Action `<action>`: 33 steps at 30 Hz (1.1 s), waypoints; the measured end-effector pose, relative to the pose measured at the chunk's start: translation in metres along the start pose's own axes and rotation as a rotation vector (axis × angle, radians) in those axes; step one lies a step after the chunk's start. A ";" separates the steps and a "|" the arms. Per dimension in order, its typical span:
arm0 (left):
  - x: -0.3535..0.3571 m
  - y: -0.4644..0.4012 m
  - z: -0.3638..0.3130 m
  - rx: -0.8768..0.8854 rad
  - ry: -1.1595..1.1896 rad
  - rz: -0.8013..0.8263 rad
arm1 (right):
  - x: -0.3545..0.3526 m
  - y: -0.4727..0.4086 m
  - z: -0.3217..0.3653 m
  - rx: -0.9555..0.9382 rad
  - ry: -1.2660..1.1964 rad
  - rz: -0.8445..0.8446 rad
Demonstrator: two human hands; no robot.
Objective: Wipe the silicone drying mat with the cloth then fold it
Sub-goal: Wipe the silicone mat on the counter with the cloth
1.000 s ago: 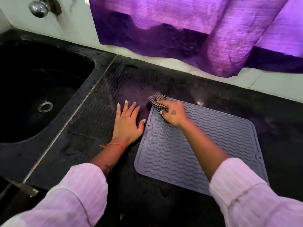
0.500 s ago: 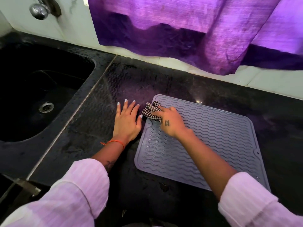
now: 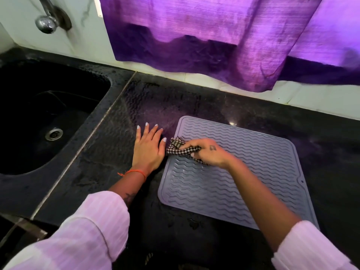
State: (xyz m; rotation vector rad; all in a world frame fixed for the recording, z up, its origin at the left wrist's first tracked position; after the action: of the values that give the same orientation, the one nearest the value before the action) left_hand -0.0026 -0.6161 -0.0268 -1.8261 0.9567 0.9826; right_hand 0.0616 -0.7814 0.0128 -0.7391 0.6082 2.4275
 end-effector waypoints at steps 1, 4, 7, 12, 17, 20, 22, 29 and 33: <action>0.000 0.000 0.000 -0.002 0.003 -0.003 | -0.003 0.008 -0.004 0.017 -0.191 0.015; 0.000 0.000 0.001 -0.009 0.007 0.002 | -0.014 0.025 -0.028 0.056 -0.723 -0.167; 0.002 -0.001 0.001 -0.009 -0.016 0.012 | -0.020 0.027 -0.041 0.072 -1.177 -0.328; 0.004 -0.002 0.001 -0.012 -0.046 0.022 | -0.012 0.008 -0.029 0.198 -0.761 -0.355; 0.005 -0.002 0.002 -0.018 -0.065 0.034 | 0.022 -0.015 -0.007 -0.009 0.476 -0.425; 0.004 -0.002 0.002 -0.014 -0.083 0.038 | 0.016 -0.022 -0.009 -0.012 0.440 -0.314; 0.004 -0.002 0.002 -0.012 -0.096 0.038 | 0.007 -0.019 -0.008 -0.032 0.408 -0.230; 0.005 -0.003 0.003 -0.031 -0.074 0.031 | 0.047 0.032 0.006 -0.065 0.826 -0.282; 0.004 -0.002 0.002 -0.028 -0.064 0.028 | 0.024 0.019 0.002 -0.054 0.719 -0.144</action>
State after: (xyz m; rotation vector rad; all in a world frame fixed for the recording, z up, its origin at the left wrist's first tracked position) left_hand 0.0000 -0.6140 -0.0301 -1.7984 0.9359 1.0699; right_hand 0.0322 -0.7865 0.0042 -1.6395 0.7159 2.0134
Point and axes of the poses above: each hand's wrist, its own y-axis away from the middle knuckle, its own x-axis out of the palm, z = x × y, the point moved 5 cm from there along -y, towards the middle knuckle, and after that the axes turned 3 degrees about -x, right-handed, at the moved point
